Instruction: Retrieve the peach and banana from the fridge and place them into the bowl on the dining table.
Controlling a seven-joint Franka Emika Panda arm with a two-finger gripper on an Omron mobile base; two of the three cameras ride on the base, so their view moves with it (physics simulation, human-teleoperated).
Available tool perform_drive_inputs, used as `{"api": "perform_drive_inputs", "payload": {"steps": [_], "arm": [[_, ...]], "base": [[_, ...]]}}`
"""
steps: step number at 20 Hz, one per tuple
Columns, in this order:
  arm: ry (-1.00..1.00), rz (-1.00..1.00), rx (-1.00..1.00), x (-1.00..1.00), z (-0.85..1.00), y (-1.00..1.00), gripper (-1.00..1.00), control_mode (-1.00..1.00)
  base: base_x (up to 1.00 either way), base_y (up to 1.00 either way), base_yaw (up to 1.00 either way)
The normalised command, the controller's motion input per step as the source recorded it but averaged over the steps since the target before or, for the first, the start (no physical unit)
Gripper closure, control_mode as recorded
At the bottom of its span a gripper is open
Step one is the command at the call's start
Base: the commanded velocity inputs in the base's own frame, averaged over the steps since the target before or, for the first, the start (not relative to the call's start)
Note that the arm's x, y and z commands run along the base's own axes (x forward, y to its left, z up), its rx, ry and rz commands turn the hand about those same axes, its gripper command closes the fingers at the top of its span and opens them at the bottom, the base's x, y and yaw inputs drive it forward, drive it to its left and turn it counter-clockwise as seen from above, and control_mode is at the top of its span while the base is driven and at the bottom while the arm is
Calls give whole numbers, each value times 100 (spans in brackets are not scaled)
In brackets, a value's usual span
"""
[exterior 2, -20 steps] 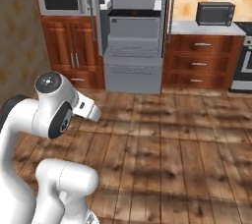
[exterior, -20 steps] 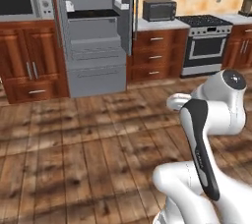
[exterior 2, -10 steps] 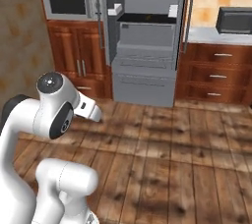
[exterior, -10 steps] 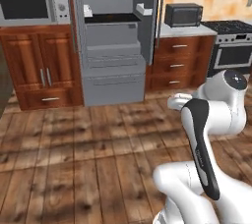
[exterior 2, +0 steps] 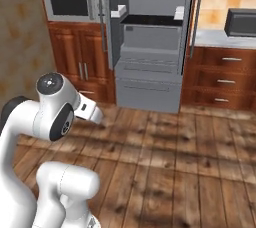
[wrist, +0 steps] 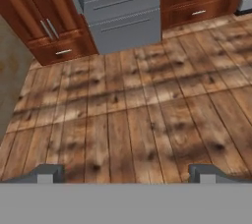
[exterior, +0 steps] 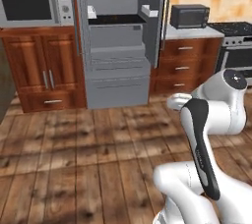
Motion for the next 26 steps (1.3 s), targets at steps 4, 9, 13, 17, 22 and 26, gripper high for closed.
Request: {"api": "perform_drive_inputs", "payload": {"steps": [4, 9, 13, 17, 22, 26], "arm": [[0, 0, 0, 0, 0, 0, -100, 100], [0, 0, 0, 0, 0, 0, -100, 100], [0, 0, 0, 0, 0, 0, -100, 100], [0, 0, 0, 0, 0, 0, -100, 100], [0, 0, 0, 0, 0, 0, -100, 100], [0, 0, 0, 0, 0, 0, -100, 100]], "base": [[80, -17, 0], [98, -25, 0], [95, -25, 0], [89, -34, 0], [67, -38, 0], [62, -33, 0]]}}
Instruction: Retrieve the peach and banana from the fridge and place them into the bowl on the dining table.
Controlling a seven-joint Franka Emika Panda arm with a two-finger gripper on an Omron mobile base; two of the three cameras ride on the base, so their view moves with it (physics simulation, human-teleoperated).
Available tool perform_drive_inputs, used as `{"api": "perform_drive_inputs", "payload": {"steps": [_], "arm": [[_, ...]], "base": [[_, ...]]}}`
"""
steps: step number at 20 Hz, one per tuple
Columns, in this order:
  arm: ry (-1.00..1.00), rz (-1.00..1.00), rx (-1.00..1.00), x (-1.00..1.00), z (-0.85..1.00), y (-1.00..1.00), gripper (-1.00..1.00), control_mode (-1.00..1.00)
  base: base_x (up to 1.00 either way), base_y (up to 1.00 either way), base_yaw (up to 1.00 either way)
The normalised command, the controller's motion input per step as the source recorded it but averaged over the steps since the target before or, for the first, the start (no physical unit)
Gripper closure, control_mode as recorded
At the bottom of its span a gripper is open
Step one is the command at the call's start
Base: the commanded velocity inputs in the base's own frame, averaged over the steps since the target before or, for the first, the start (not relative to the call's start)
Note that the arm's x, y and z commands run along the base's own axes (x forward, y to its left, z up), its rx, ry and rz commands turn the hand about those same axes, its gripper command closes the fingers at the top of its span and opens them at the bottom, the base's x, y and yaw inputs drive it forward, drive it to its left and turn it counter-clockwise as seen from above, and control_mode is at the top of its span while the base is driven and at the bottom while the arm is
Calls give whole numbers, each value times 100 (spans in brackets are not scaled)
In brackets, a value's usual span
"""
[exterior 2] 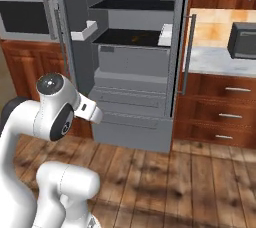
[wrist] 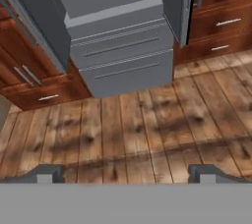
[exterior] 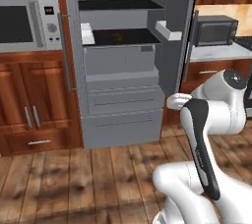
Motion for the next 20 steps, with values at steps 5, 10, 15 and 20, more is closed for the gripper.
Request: {"api": "perform_drive_inputs", "payload": {"steps": [5, 10, 15, 20], "arm": [[0, 0, 0, 0, 0, 0, -100, 100], [0, 0, 0, 0, 0, 0, -100, 100], [0, 0, 0, 0, 0, 0, -100, 100], [0, 0, 0, 0, 0, 0, -100, 100]], "base": [[84, -3, 0], [87, -2, 0], [87, -4, 0], [90, 0, 0]]}}
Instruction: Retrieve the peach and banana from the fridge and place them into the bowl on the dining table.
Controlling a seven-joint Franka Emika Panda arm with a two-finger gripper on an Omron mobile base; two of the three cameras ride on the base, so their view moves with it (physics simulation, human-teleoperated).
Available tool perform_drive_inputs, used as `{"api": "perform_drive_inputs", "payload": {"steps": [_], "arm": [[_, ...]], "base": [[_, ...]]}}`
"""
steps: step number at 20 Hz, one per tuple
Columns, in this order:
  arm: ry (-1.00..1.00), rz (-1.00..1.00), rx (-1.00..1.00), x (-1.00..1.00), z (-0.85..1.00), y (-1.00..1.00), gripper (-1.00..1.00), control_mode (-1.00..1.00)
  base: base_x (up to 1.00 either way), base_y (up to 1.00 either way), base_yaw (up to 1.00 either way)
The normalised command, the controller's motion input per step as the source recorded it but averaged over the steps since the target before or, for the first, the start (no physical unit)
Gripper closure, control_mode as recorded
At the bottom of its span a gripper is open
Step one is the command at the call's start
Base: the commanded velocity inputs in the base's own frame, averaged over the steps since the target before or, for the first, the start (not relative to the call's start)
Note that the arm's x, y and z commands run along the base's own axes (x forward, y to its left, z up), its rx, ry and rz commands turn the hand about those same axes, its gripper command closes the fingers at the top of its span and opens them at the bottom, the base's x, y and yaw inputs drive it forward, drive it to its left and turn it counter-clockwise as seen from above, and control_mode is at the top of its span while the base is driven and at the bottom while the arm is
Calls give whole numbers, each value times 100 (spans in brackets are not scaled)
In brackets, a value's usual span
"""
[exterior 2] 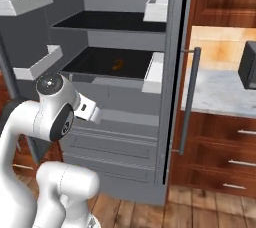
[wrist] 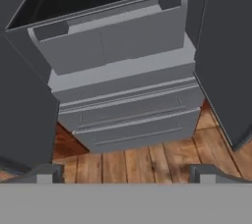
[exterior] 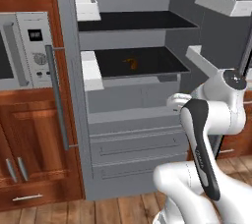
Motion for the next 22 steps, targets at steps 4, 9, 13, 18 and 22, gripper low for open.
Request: {"api": "perform_drive_inputs", "payload": {"steps": [4, 9, 13, 18, 22], "arm": [[0, 0, 0, 0, 0, 0, -100, 100], [0, 0, 0, 0, 0, 0, -100, 100], [0, 0, 0, 0, 0, 0, -100, 100], [0, 0, 0, 0, 0, 0, -100, 100], [0, 0, 0, 0, 0, 0, -100, 100]], "base": [[81, 0, 0], [67, 0, 1], [35, 0, 0], [29, 0, 0], [36, 5, 0]]}}
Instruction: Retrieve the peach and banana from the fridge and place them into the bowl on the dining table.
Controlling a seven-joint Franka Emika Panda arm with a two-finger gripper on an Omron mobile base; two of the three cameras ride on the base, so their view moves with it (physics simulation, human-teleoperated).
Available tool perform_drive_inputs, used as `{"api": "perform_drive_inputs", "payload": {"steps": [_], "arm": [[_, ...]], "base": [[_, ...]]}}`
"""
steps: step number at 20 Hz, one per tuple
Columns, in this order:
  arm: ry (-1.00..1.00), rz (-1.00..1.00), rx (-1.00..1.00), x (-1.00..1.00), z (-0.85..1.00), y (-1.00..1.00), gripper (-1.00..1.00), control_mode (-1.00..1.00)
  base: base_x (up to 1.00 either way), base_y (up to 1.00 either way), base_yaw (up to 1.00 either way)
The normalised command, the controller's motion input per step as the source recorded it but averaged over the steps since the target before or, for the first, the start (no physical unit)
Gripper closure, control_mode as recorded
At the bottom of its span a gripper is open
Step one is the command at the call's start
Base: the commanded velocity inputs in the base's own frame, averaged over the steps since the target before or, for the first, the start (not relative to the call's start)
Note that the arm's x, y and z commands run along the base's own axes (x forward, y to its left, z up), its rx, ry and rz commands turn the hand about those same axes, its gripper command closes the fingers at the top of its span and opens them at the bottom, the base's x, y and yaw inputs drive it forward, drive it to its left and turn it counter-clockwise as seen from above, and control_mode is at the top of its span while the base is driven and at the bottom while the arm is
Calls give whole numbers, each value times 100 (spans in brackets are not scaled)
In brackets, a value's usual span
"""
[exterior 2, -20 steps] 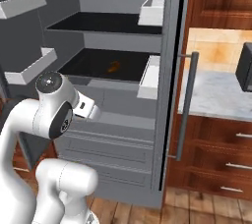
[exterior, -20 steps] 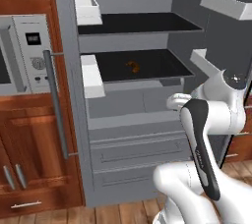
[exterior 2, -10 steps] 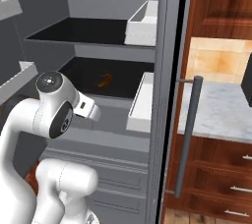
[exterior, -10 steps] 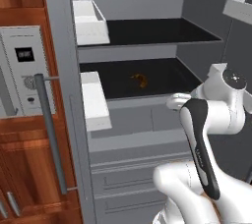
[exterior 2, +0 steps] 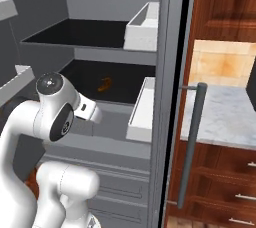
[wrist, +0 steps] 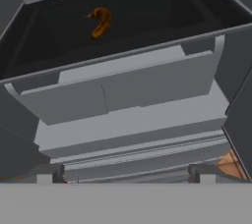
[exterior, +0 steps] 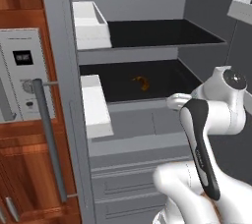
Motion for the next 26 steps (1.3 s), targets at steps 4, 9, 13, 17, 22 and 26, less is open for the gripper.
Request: {"api": "perform_drive_inputs", "payload": {"steps": [4, 9, 13, 17, 22, 26], "arm": [[0, 0, 0, 0, 0, 0, -100, 100], [6, 0, 0, 9, -2, 4, -100, -100], [24, 0, -1, 37, -18, 32, -100, -100], [17, 0, -6, 27, -31, 41, -100, -100], [6, 0, -1, 23, -6, 6, -100, -100], [2, 0, 0, 10, -3, 0, -100, -100]], "base": [[61, 4, 0], [45, 9, 0], [0, 0, 0], [0, 0, 0], [0, 0, 0], [0, 0, 0]]}}
